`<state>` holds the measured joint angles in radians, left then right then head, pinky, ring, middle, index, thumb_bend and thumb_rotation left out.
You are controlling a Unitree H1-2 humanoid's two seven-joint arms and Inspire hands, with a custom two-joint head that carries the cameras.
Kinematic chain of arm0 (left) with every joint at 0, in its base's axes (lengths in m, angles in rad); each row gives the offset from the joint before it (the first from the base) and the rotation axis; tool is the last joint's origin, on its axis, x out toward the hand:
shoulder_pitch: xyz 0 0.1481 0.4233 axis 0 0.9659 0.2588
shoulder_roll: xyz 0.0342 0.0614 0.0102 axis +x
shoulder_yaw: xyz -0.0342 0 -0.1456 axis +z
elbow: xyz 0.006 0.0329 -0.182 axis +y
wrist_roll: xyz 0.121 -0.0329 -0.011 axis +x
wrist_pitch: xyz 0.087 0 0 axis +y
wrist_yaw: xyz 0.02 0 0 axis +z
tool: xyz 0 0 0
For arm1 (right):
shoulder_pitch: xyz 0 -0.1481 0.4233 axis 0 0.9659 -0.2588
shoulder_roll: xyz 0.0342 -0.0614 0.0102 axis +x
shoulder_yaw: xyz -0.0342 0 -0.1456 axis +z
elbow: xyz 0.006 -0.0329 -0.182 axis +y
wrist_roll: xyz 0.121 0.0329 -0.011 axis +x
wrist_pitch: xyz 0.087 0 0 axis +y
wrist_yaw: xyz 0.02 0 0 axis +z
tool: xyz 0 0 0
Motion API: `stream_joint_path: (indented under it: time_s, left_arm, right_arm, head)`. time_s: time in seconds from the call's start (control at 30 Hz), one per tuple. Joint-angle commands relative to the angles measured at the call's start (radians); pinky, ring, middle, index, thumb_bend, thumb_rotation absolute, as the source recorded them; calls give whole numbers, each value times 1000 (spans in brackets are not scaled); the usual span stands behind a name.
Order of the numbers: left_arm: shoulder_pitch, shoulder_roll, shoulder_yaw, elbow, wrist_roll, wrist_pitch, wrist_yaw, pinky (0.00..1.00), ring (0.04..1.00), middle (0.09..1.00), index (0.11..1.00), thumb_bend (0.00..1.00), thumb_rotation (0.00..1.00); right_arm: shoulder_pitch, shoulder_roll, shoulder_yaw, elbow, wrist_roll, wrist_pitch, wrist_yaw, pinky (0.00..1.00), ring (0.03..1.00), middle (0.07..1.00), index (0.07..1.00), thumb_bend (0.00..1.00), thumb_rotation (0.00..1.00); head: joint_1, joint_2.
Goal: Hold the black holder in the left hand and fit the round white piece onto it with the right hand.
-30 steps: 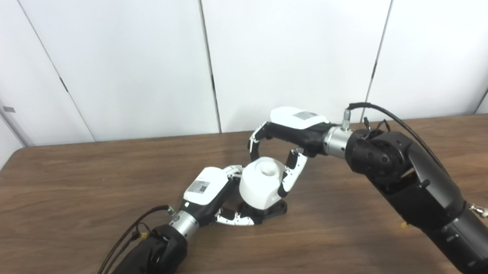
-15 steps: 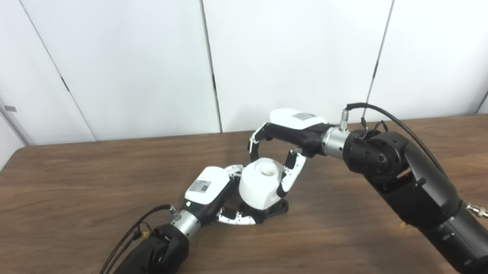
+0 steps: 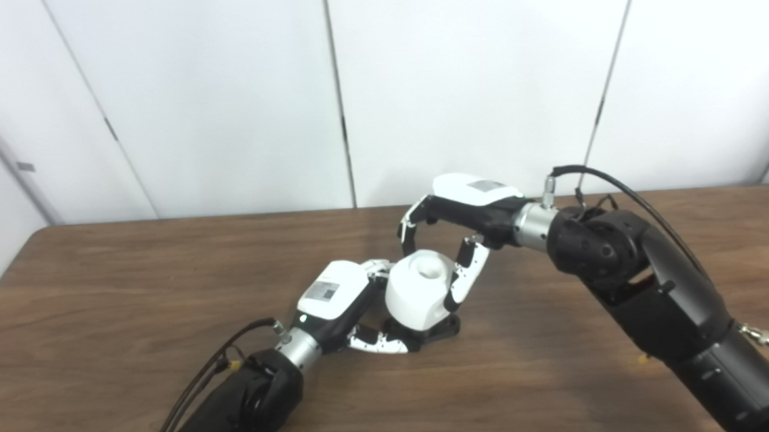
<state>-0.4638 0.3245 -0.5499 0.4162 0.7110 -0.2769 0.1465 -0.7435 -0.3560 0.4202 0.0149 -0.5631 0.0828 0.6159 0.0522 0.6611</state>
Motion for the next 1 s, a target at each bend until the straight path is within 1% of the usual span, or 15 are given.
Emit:
stream_joint_path:
  time_s: [0.0,0.4,0.67,0.73,0.87,0.97]
  left_arm:
    - [55,0,-48,40,35,52,-132,679,844,820,486,519,82]
    - [59,2,-47,27,23,57,-146,693,844,818,487,519,82]
    - [61,3,-48,23,22,60,-148,686,843,817,486,520,81]
    - [61,3,-49,20,19,65,-155,695,847,820,487,520,81]
    - [62,2,-46,18,13,64,-152,691,842,817,486,520,81]
    - [61,3,-46,17,17,64,-149,685,839,815,486,520,81]
  right_arm:
    - [-53,6,-9,0,1,-26,-22,766,829,760,479,521,135]
    - [-58,28,-1,45,5,-40,-39,782,827,751,479,524,140]
    - [-54,41,2,57,7,-31,-36,784,826,750,479,524,141]
    - [-51,42,3,62,9,-36,-39,788,826,749,479,524,139]
    - [-46,39,10,69,6,-48,-45,762,813,743,479,523,137]
    - [-40,36,17,67,0,-49,-40,779,814,743,480,523,136]
  head:
    - [2,1]
    - [5,7]
    - [7,13]
    - [6,16]
    - [7,17]
    - [7,16]
